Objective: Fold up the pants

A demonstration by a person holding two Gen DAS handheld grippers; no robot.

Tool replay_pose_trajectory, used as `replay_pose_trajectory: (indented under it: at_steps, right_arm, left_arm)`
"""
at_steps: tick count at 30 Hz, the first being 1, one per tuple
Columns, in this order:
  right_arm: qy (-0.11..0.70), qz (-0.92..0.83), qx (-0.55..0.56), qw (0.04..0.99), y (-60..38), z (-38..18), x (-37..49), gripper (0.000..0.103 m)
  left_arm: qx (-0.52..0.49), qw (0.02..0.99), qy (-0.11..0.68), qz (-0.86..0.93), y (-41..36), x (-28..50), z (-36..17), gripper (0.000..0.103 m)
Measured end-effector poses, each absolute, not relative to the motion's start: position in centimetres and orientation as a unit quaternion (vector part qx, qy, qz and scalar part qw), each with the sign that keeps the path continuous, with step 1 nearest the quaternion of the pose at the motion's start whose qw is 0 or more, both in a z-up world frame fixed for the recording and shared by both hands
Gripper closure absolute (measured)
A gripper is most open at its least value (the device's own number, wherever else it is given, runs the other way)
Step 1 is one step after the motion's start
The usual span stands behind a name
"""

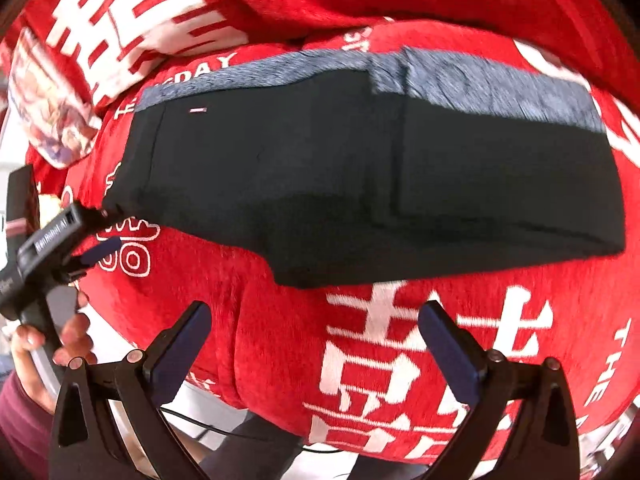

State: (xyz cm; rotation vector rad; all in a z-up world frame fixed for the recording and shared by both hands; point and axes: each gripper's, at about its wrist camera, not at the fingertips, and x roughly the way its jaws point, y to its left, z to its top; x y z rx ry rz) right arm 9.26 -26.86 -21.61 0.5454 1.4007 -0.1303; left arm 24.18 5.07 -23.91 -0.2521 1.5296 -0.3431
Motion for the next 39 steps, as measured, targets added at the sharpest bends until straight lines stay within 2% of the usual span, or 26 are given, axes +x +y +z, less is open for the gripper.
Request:
replay_pose_trajectory:
  at_steps: [9, 19, 23, 29, 33, 34, 36, 37, 38, 39]
  right_arm:
    - [0.644, -0.033, 0.225, 0.730, -24.8, -22.3, 11.2, 0.000]
    - [0.650, -0.012, 0.227, 0.725, -22.9, -23.5, 11.9, 0.000]
    - [0.649, -0.003, 0.221, 0.728, -22.6, -23.4, 12.1, 0.000]
    - [0.639, -0.001, 0.220, 0.737, -23.4, -22.4, 12.2, 0.000]
    - [0.632, -0.007, 0.206, 0.747, -24.6, -21.4, 12.9, 0.000]
    - [0.631, -0.010, 0.204, 0.749, -25.0, -21.2, 13.2, 0.000]
    - [0.626, -0.014, 0.208, 0.751, -26.0, -20.7, 14.0, 0.000]
    - [0.624, -0.014, 0.209, 0.753, -26.4, -20.5, 14.5, 0.000]
    - [0.620, -0.014, 0.209, 0.756, -26.8, -20.1, 15.2, 0.000]
    - [0.619, -0.014, 0.207, 0.758, -27.1, -19.8, 15.9, 0.000]
  left_arm:
    - [-0.254, 0.674, 0.671, -0.175, 9.2, 25.1, -26.6, 0.000]
    - [-0.299, 0.676, 0.647, -0.188, 8.6, 26.3, -27.0, 0.000]
    - [-0.289, 0.693, 0.636, -0.179, 8.2, 26.3, -27.0, 0.000]
    - [-0.276, 0.715, 0.604, -0.219, 7.0, 26.6, -23.8, 0.000]
    - [-0.228, 0.705, 0.649, -0.169, 6.1, 27.7, -26.9, 0.001]
    - [-0.227, 0.714, 0.641, -0.165, 6.0, 27.6, -26.5, 0.002]
    - [-0.171, 0.738, 0.638, -0.137, 5.2, 27.4, -25.7, 0.024]
    - [-0.138, 0.747, 0.639, -0.122, 4.8, 27.2, -25.6, 0.046]
    - [-0.092, 0.758, 0.637, -0.107, 4.4, 27.0, -25.5, 0.055]
    - [-0.070, 0.765, 0.631, -0.111, 4.1, 26.8, -25.3, 0.056]
